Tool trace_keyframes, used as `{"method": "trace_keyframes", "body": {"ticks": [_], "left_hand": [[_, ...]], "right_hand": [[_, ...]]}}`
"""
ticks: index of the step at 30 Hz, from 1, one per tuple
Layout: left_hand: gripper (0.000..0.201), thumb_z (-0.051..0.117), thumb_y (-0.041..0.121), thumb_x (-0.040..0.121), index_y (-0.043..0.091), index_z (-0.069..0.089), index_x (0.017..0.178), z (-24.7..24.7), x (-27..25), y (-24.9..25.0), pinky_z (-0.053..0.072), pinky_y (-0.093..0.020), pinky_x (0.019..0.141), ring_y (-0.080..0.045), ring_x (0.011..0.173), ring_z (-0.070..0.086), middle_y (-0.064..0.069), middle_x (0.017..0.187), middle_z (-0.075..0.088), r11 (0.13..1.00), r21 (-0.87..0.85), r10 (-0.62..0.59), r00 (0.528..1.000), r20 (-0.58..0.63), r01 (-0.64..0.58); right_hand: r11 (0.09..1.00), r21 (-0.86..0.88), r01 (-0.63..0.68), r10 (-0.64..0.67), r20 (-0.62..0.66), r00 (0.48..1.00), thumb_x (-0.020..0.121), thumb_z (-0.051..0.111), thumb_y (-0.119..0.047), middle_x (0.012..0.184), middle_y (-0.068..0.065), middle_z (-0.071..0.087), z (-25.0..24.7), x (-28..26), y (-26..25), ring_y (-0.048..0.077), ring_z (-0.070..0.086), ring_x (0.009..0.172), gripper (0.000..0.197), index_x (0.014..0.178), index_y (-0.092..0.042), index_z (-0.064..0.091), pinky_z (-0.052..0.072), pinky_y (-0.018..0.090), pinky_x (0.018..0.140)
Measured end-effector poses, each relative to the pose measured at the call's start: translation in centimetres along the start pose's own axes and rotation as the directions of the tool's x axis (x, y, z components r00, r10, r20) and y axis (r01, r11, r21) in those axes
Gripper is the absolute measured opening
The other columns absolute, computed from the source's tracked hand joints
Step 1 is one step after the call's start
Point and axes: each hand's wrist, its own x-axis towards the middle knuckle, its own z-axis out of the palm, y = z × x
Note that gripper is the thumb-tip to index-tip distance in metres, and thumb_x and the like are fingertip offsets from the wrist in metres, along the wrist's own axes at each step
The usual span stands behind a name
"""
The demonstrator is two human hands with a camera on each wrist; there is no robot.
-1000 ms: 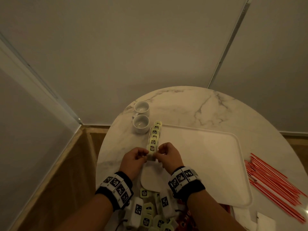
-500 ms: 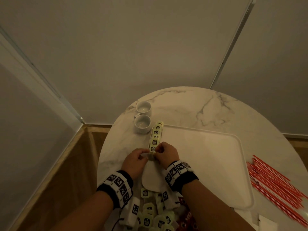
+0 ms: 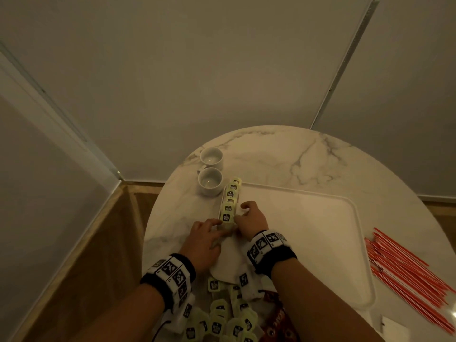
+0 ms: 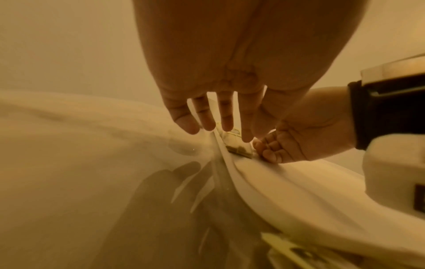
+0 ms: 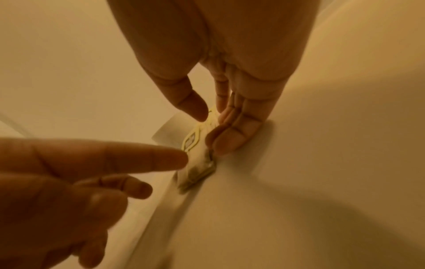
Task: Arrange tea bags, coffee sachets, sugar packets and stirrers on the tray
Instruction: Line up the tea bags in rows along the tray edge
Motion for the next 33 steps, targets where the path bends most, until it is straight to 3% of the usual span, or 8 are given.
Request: {"method": "trace_keyframes", "body": {"ticks": [4,10,16,18,21,24,27,33], "left_hand": [[0.054,0.05,0.02,0.09,0.038,0.04,0.139,-0.1,-0.1,0.2,0.024,-0.03,0.109,-0.026,0.126,0.026,0.006,0.15,0.027,0.999,0.046,-0.005,1.0,0.018,0.004],[0.054,0.05,0.024,0.09,0.034,0.039,0.141,0.3,-0.2,0.0,0.024,-0.03,0.109,-0.025,0.127,0.027,0.006,0.151,0.025,0.998,0.061,-0.023,0.999,0.03,0.021],[0.049,0.053,0.02,0.088,0.032,0.047,0.135,0.2,-0.8,0.0,0.025,-0.032,0.109,-0.025,0.128,0.029,0.003,0.147,0.03,0.999,-0.046,-0.027,1.0,-0.006,0.026],[0.042,0.055,0.017,0.088,0.027,0.053,0.129,0.1,-1.3,-0.2,0.029,-0.031,0.11,-0.021,0.126,0.034,0.003,0.138,0.036,0.988,-0.148,-0.056,0.998,-0.03,0.051],[0.027,0.058,0.02,0.089,0.023,0.058,0.115,-0.2,-2.7,-0.2,0.043,-0.033,0.099,-0.013,0.109,0.049,0.006,0.118,0.045,0.964,-0.249,-0.091,0.996,-0.001,0.088],[0.016,0.058,0.029,0.09,0.027,0.054,0.105,-0.4,-4.7,0.0,0.047,-0.024,0.084,-0.008,0.092,0.053,0.008,0.105,0.053,0.969,-0.205,-0.124,0.99,0.073,0.137],[0.01,0.058,0.033,0.088,0.028,0.052,0.094,0.0,-6.6,-0.2,0.047,-0.023,0.079,-0.009,0.087,0.055,0.008,0.096,0.056,0.975,-0.143,-0.15,0.978,0.145,0.17],[0.031,0.058,0.046,0.084,0.023,0.055,0.103,1.6,-8.4,-0.1,0.047,-0.03,0.082,-0.015,0.093,0.056,0.001,0.102,0.057,0.967,-0.054,-0.235,0.953,0.192,0.249]], "right_hand": [[0.997,-0.074,0.017,-0.013,0.047,0.999,0.088,0.051,-0.015,0.12,0.014,0.062,0.2,0.3,-0.3,0.03,0.06,0.106,0.041,0.129,-0.015,0.049,0.049,0.034,0.089],[0.994,-0.1,0.051,-0.047,0.041,0.998,0.093,0.044,-0.015,0.126,0.015,0.058,0.3,0.3,-0.6,0.032,0.058,0.109,0.037,0.13,-0.014,0.049,0.049,0.034,0.089],[1.0,-0.003,-0.025,0.025,0.04,0.999,0.087,0.051,-0.02,0.108,0.013,0.065,0.1,-0.6,-0.3,0.031,0.064,0.093,0.026,0.113,-0.019,0.049,0.054,0.038,0.081],[1.0,-0.008,-0.003,0.004,0.069,0.998,0.086,0.052,-0.02,0.1,0.01,0.066,-0.2,-1.6,-0.1,0.03,0.065,0.089,0.015,0.101,-0.02,0.051,0.056,0.044,0.081],[0.989,-0.095,0.114,-0.1,0.145,0.984,0.086,0.056,-0.018,0.088,0.002,0.061,-0.3,-4.7,0.2,0.024,0.062,0.084,0.005,0.09,-0.02,0.056,0.054,0.036,0.078],[0.922,-0.279,0.268,-0.171,0.326,0.93,0.088,0.056,-0.019,0.092,-0.002,0.057,0.1,-8.7,0.9,0.016,0.055,0.087,0.01,0.096,-0.02,0.06,0.045,0.025,0.078],[0.773,-0.487,0.406,-0.183,0.441,0.879,0.091,0.049,-0.026,0.106,0.004,0.056,0.1,-12.2,2.5,0.022,0.055,0.098,0.017,0.105,-0.02,0.058,0.044,0.03,0.083],[0.609,-0.671,0.424,-0.237,0.356,0.904,0.095,0.039,-0.031,0.112,0.007,0.054,-1.2,-16.0,5.6,0.027,0.052,0.104,0.027,0.112,-0.014,0.05,0.042,0.035,0.081]]}}
